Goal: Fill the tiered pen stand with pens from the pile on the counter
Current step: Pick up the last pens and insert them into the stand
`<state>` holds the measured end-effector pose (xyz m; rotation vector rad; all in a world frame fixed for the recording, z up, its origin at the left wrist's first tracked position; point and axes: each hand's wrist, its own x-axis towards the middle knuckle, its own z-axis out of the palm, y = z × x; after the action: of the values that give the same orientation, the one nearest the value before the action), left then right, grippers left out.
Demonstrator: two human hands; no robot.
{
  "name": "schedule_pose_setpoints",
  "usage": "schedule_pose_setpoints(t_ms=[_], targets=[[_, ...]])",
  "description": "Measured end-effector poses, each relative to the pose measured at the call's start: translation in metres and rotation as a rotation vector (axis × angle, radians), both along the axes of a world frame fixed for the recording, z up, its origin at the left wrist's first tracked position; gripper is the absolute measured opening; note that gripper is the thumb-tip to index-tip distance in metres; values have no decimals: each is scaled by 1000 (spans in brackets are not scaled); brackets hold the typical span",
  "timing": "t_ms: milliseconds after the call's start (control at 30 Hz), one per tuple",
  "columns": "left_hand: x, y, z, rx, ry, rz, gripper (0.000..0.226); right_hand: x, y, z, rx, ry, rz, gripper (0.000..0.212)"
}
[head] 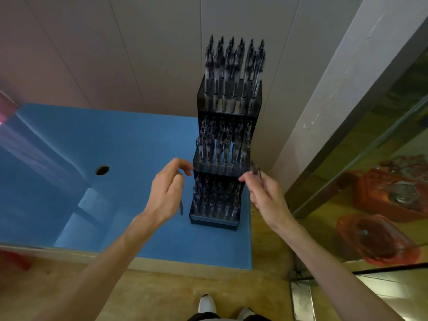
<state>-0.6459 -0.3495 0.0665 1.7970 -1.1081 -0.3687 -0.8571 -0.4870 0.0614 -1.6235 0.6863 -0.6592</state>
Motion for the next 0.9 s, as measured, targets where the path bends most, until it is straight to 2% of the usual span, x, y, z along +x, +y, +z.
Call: schedule_pose_setpoints(t_ms=[33, 67, 200, 400, 633, 800, 900], targets=[[2, 1, 6, -11, 44, -27, 32, -2, -1, 1, 95, -12, 20, 79], [4, 2, 11, -19, 71, -48, 32, -5, -3, 3, 154, -24, 32, 79], [6, 1, 32, -27, 83, -103, 27, -6, -3, 8, 152, -71, 6, 41], [5, -1, 51, -107, -13, -125, 22, 0, -2, 19, 44, -109, -21, 22], [-3, -5, 57, -134, -105, -105, 25, 15, 5, 12, -126, -7, -59, 16], [-8, -16, 46, -21, -299, -186, 24, 18, 3, 8, -170, -77, -194, 20], [-12, -19, 37, -16, -300, -226, 23, 14, 7, 8, -207, -114, -282, 23]])
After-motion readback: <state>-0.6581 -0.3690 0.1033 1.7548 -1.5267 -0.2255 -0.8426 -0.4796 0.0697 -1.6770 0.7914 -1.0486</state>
